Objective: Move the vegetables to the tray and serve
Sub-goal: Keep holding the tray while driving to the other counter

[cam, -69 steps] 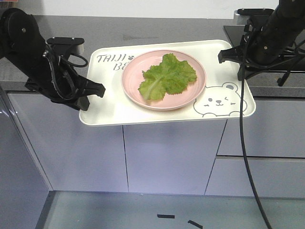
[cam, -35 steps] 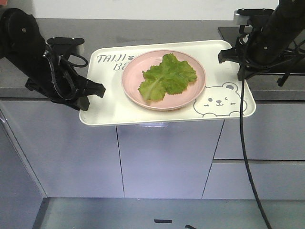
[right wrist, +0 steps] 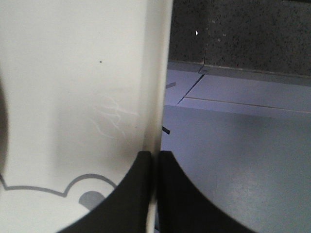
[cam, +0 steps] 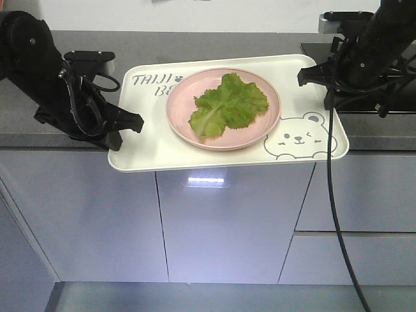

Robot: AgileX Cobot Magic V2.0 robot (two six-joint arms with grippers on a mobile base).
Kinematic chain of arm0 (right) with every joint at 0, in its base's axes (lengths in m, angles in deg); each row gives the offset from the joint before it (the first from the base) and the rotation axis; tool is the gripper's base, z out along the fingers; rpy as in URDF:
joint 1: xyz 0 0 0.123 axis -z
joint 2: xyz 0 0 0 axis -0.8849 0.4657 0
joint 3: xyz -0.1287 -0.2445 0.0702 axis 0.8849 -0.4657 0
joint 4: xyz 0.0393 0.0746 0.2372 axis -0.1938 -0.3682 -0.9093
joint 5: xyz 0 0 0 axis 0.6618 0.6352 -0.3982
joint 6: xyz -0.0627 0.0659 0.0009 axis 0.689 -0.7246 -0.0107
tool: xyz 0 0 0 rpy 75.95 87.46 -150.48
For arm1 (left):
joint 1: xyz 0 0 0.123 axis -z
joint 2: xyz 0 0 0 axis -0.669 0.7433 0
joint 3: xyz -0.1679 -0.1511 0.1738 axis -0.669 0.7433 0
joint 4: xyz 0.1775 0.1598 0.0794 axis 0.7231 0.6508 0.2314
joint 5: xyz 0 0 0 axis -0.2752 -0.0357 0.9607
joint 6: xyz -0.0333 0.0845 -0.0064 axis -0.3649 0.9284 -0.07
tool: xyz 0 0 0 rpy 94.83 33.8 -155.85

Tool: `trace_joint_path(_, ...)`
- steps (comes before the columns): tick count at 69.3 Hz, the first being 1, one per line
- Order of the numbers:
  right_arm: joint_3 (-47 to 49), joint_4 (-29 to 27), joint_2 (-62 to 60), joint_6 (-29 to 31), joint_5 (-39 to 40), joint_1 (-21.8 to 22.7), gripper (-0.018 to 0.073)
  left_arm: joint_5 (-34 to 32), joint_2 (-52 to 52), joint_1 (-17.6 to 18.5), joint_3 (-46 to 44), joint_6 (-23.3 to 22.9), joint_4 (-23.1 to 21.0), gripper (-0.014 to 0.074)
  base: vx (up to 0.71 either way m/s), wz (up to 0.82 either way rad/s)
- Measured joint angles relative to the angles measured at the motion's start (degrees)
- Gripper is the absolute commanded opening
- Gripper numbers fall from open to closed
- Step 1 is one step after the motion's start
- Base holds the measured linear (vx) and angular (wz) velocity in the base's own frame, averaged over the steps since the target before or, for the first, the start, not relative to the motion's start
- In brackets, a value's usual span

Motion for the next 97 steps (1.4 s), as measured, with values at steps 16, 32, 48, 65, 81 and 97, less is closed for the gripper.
trace_joint_path(16,0.0,0.0,0.0,0.0,0.0,0.0,-0.0006,0.0,0.0,0.0,0.0,0.0,0.0,-0.0006,0.14,0.02)
trace_joint_path(32,0.0,0.0,0.0,0.0,0.0,0.0,-0.0006,0.0,0.0,0.0,0.0,0.0,0.0,-0.0006,0.15,0.02)
trace_joint_path(48,0.0,0.0,0.0,0.0,0.0,0.0,-0.0006,0.0,0.0,0.0,0.0,0.0,0.0,-0.0006,0.14,0.01)
trace_joint_path(65,0.0,0.0,0.0,0.0,0.0,0.0,-0.0006,0.0,0.0,0.0,0.0,0.0,0.0,-0.0006,0.13,0.0)
trace_joint_path(81,0.0,0.0,0.0,0.0,0.0,0.0,-0.0006,0.0,0.0,0.0,0.0,0.0,0.0,-0.0006,0.12,0.0)
trace_joint_path(97,0.0,0.0,0.0,0.0,0.0,0.0,-0.0006,0.0,0.0,0.0,0.0,0.0,0.0,-0.0006,0.11,0.0)
